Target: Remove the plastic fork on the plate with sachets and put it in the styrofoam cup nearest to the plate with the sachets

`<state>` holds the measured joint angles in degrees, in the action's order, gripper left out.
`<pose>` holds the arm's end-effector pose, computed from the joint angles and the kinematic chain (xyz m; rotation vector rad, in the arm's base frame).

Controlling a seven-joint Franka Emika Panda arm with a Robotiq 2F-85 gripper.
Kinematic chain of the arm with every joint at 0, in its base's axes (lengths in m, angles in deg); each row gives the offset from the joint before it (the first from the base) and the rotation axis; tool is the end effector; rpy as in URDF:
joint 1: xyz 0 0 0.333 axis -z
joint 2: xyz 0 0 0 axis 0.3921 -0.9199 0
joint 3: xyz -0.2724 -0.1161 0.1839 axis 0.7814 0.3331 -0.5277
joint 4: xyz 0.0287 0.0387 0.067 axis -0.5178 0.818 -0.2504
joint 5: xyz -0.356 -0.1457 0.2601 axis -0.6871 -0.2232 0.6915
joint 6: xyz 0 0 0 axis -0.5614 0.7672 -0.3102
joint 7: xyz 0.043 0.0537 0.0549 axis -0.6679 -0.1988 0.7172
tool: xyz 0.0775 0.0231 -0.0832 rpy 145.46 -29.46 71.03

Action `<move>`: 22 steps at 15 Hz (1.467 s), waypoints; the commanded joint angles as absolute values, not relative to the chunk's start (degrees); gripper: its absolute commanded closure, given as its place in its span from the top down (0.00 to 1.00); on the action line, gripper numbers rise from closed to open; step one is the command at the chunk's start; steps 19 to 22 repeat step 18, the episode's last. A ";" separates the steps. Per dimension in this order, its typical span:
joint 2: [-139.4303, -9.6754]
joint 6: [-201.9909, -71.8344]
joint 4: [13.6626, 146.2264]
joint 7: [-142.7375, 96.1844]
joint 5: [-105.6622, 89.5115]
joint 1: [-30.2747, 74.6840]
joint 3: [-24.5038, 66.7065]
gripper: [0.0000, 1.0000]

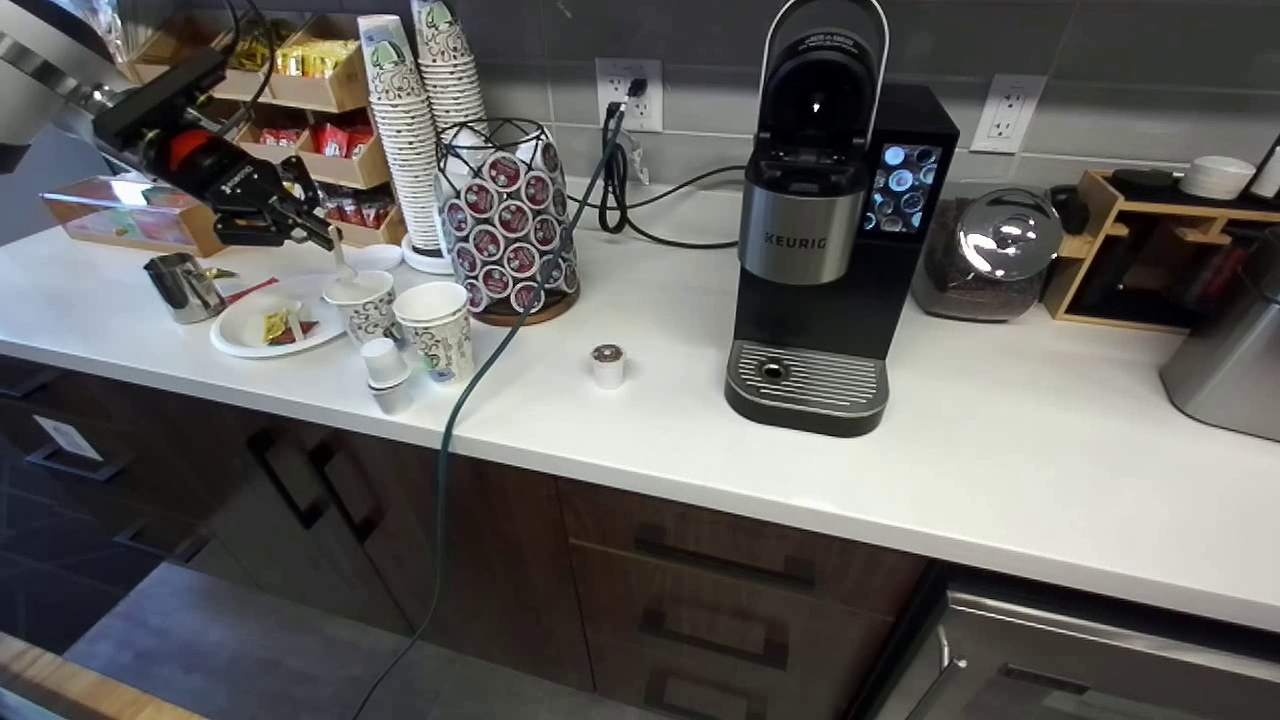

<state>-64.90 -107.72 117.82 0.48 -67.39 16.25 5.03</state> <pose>0.5386 0.1029 0.2774 1.7351 1.3115 -0.5750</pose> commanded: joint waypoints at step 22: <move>-34.35 -121.69 136.04 0.35 -40.50 14.30 9.63 1.00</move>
